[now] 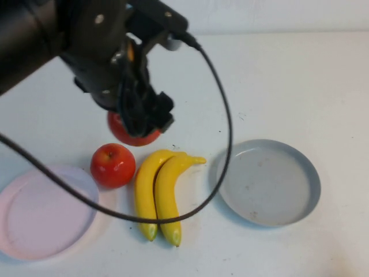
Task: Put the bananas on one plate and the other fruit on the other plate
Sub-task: Put one type of fruit in the left plate
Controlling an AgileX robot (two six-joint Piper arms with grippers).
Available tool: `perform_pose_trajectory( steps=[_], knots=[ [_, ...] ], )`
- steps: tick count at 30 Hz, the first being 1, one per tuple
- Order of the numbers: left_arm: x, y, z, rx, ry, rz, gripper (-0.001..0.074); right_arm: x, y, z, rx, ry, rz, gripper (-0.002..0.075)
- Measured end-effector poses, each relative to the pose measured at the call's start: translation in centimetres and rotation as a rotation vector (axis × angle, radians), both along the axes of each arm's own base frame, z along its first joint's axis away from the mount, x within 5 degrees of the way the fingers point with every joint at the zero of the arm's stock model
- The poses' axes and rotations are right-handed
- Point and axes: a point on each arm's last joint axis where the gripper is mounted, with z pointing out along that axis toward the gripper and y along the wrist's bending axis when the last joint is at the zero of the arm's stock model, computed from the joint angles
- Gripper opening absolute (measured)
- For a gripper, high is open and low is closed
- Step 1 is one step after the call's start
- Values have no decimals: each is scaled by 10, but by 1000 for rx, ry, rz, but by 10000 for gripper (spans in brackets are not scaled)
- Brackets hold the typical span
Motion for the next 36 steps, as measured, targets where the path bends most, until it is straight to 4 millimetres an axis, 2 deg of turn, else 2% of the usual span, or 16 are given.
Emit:
perform_pose_trajectory(
  steps=[4, 9, 13, 17, 25, 28, 30, 32, 36],
  knots=[
    [-6, 42, -8, 33, 23, 100, 571, 0, 0, 0, 0, 0, 0, -17],
    [-12, 96, -46, 108, 135, 256, 571, 0, 0, 0, 0, 0, 0, -17],
    [-14, 122, -78, 123, 232, 360, 571, 0, 0, 0, 0, 0, 0, -17],
    [-12, 131, -104, 88, 265, 393, 571, 0, 0, 0, 0, 0, 0, -17],
    [5, 135, -132, 100, 316, 405, 572, 0, 0, 0, 0, 0, 0, -17],
    [10, 134, -142, 112, 343, 403, 625, 0, 0, 0, 0, 0, 0, -17],
    [11, 133, -146, 111, 350, 416, 663, 0, 0, 0, 0, 0, 0, -17],
    [12, 133, -145, 108, 347, 426, 668, 0, 0, 0, 0, 0, 0, -17],
    [15, 132, -130, 97, 339, 444, 668, 0, 0, 0, 0, 0, 0, -17]
  ],
)
